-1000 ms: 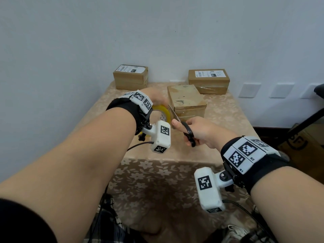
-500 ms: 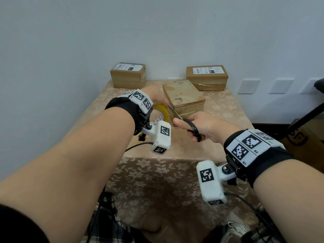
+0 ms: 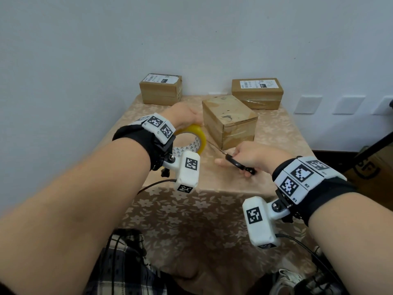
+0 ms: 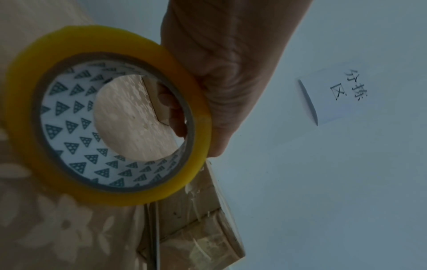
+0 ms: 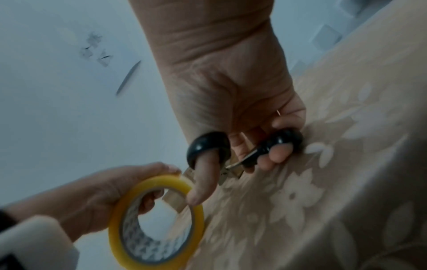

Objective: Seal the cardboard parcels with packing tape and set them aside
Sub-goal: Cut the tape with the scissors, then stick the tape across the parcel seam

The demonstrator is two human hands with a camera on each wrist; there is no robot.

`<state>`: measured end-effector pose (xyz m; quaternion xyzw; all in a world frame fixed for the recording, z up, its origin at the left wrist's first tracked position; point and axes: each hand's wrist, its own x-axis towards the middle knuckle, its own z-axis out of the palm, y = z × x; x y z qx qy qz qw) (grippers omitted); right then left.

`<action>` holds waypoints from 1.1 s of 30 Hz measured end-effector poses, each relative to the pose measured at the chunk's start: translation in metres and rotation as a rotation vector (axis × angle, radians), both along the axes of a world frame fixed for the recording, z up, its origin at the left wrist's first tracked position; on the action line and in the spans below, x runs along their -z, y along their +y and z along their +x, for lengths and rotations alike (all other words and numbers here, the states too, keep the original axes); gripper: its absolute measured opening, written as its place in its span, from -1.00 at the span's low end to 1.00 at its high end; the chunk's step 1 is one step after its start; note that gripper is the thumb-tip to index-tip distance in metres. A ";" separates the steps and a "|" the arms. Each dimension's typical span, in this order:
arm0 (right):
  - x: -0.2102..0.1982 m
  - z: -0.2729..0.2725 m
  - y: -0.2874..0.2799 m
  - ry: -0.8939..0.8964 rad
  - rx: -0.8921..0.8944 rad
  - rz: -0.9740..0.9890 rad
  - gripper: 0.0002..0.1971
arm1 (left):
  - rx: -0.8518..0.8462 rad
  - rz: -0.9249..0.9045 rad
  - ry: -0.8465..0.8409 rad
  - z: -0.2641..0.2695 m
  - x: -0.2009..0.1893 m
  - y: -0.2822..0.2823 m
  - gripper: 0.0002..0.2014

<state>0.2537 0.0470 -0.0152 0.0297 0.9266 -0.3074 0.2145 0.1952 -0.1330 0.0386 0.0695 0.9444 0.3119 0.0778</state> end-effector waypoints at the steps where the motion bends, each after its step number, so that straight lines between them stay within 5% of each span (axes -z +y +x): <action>1: 0.000 -0.001 -0.005 0.047 -0.028 0.079 -0.43 | -0.022 0.057 0.024 0.003 0.002 -0.004 -0.95; 9: -0.008 -0.008 -0.043 0.291 -0.238 0.352 -0.54 | -0.214 0.306 0.304 0.009 0.022 -0.039 -0.92; 13: -0.020 -0.018 -0.042 0.796 0.053 0.256 -0.75 | -0.225 0.270 0.431 0.010 0.030 -0.038 -0.91; 15: -0.018 -0.029 -0.036 0.940 0.101 0.308 -0.65 | -0.212 0.271 0.480 0.012 0.032 -0.035 -0.91; 20: 0.004 -0.053 -0.026 0.566 0.074 0.395 -0.47 | -0.185 0.264 0.530 0.006 0.037 -0.028 -0.90; 28: 0.009 -0.058 -0.030 0.584 0.107 0.467 -0.30 | -0.190 0.284 0.517 0.005 0.038 -0.027 -0.90; 33: 0.001 -0.055 -0.025 0.573 0.195 0.381 -0.38 | -0.183 0.294 0.520 0.009 0.036 -0.023 -0.90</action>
